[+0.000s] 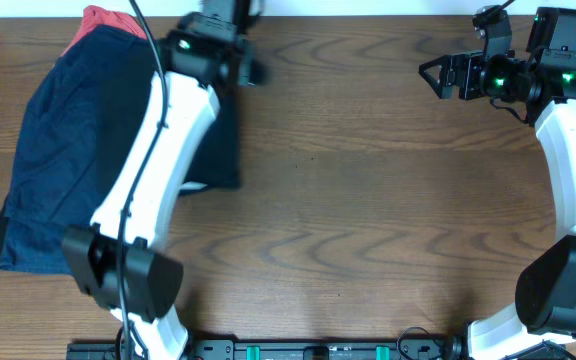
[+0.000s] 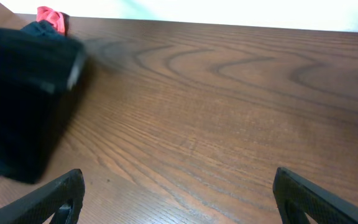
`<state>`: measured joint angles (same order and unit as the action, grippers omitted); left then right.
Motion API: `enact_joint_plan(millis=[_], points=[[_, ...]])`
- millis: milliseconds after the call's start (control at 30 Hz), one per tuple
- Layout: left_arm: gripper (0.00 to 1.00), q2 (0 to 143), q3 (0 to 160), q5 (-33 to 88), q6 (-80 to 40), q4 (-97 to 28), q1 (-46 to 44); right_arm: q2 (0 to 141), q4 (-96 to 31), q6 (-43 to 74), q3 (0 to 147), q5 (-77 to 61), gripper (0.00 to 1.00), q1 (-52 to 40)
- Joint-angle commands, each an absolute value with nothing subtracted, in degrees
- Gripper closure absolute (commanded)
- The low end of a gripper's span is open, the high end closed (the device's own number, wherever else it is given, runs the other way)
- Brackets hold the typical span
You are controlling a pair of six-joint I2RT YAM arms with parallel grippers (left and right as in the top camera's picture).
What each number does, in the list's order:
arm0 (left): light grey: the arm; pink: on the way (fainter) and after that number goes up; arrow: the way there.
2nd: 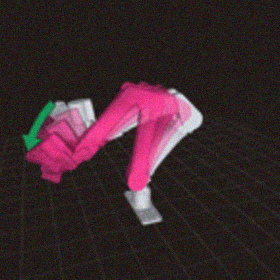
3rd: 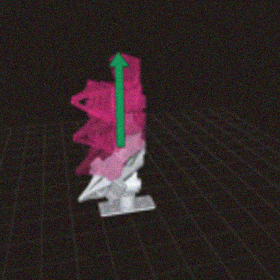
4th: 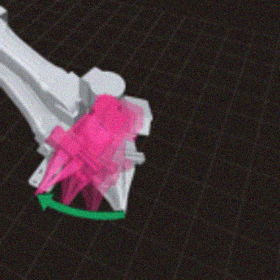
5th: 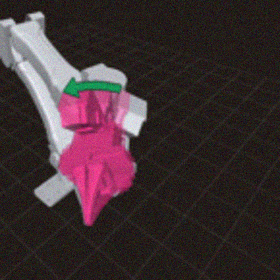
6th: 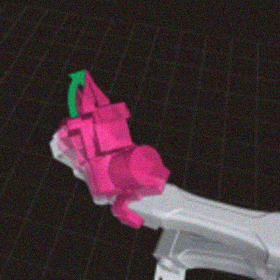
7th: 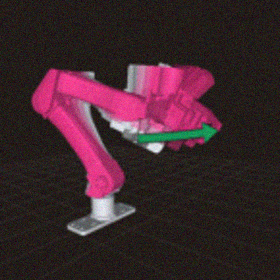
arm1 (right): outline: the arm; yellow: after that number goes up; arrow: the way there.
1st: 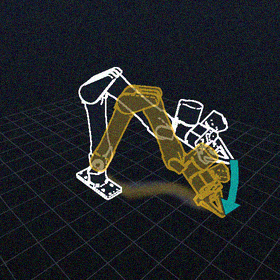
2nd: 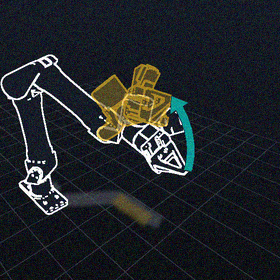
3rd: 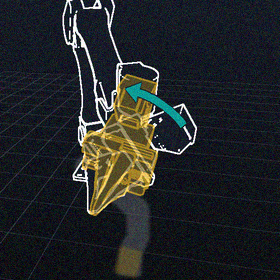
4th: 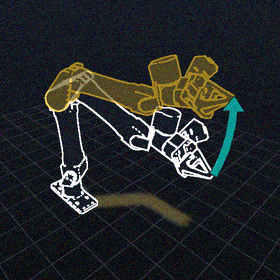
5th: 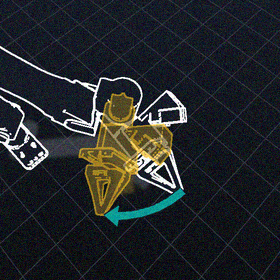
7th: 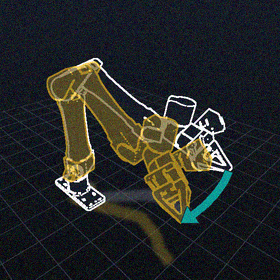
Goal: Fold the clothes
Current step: 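Grasp the black shorts on top of the stack with the left gripper, then drag the black shorts rightward and grasp their far end with the right gripper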
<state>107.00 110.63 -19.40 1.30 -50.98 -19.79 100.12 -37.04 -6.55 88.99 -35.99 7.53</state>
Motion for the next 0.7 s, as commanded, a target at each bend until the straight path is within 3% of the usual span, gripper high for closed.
enact_joint_plan(millis=[0,300,667], points=[[0.94,107.6,111.4,-17.8,-1.5,-51.0,-21.8,100.5,-37.1,-7.4,89.2,-36.0,0.05,7.8],[0.94,112.2,111.4,-2.0,-3.1,-49.4,-24.6,100.5,-38.0,-6.4,89.2,-35.8,0.06,10.2],[0.94,112.7,111.5,-1.7,-3.1,-47.7,-25.8,102.8,-42.4,-6.1,88.5,-34.9,0.04,9.7]])
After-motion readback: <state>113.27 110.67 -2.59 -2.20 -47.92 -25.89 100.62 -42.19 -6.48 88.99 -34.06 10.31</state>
